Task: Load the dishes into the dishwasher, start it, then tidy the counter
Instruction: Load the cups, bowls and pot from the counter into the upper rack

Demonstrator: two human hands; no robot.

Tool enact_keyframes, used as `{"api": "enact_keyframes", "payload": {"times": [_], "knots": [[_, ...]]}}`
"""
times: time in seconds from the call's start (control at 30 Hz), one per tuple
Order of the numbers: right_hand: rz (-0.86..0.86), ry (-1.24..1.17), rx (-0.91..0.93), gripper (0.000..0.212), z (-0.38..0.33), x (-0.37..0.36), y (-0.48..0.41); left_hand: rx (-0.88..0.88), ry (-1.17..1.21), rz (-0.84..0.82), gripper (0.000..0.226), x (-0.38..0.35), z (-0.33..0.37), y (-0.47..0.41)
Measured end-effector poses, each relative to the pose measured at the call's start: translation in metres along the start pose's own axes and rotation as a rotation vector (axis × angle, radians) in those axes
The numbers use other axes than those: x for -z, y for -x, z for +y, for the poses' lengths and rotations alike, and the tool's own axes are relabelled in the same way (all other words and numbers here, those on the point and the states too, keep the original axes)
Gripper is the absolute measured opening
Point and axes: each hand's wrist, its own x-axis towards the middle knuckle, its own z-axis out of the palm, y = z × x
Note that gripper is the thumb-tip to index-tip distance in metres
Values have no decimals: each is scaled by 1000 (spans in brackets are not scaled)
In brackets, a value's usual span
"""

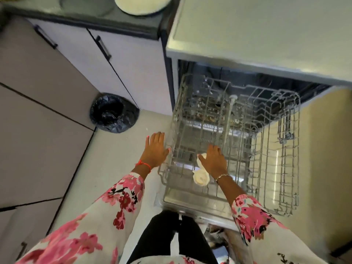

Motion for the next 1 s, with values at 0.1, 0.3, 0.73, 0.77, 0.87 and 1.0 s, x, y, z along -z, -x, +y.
{"api": "enact_keyframes", "payload": {"times": [0.1, 0.3, 0.73, 0.77, 0.87, 1.0], "knots": [[40, 13, 88, 60, -37, 35, 5, -70, -13, 85, 92, 30, -20, 16], [200, 5, 279, 56, -134, 74, -1, -103, -51, 158, 101, 102, -88, 14], [432, 18, 347, 73, -319, 124, -44, -229, -49, 332, 80, 255, -220, -43], [434, 21, 350, 73, -326, 130, -51, -225, -40, 343, 80, 262, -225, -51], [445, 3, 358, 75, -344, 148, -75, -221, -44, 350, 81, 277, -241, -77], [495, -60, 364, 73, -366, 177, -124, -213, -35, 425, 89, 308, -265, -121]]}}
